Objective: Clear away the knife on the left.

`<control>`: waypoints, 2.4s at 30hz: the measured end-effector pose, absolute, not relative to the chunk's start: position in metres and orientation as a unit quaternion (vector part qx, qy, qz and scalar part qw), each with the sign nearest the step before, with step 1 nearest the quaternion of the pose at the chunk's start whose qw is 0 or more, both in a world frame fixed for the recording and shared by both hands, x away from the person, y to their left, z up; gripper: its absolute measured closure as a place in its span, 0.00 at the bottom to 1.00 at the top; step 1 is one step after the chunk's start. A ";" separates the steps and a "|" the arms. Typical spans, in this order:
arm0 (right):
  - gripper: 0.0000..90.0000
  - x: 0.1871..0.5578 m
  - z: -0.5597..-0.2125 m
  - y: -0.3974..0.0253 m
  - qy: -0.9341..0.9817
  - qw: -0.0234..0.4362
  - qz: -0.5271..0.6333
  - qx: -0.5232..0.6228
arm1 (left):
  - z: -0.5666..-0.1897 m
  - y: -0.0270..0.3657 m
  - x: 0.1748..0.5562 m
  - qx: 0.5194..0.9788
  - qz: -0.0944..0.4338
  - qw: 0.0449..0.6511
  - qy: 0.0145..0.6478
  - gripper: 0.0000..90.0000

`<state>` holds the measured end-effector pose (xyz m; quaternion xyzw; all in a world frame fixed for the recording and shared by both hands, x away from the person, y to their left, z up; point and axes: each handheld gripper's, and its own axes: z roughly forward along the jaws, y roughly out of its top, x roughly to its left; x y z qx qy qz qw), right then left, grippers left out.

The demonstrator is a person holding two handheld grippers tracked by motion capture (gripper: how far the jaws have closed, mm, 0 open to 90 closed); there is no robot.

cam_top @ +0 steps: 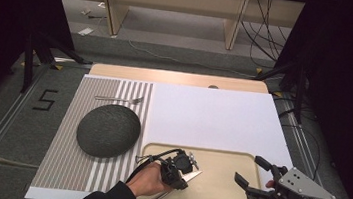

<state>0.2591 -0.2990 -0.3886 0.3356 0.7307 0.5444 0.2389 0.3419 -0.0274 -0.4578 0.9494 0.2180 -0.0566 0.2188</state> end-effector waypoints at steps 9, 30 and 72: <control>0.21 0.259 -0.389 -0.299 0.731 0.240 0.545 0.334 | -0.461 -0.027 0.344 0.949 -0.044 0.214 0.227 1.00; 0.21 0.259 -0.388 -0.299 0.731 0.240 0.545 0.334 | -0.461 0.002 0.364 0.935 -0.008 0.208 0.287 0.99; 0.21 0.258 -0.388 -0.299 0.730 0.240 0.546 0.334 | -0.461 0.068 0.362 0.921 -0.005 0.199 0.336 0.99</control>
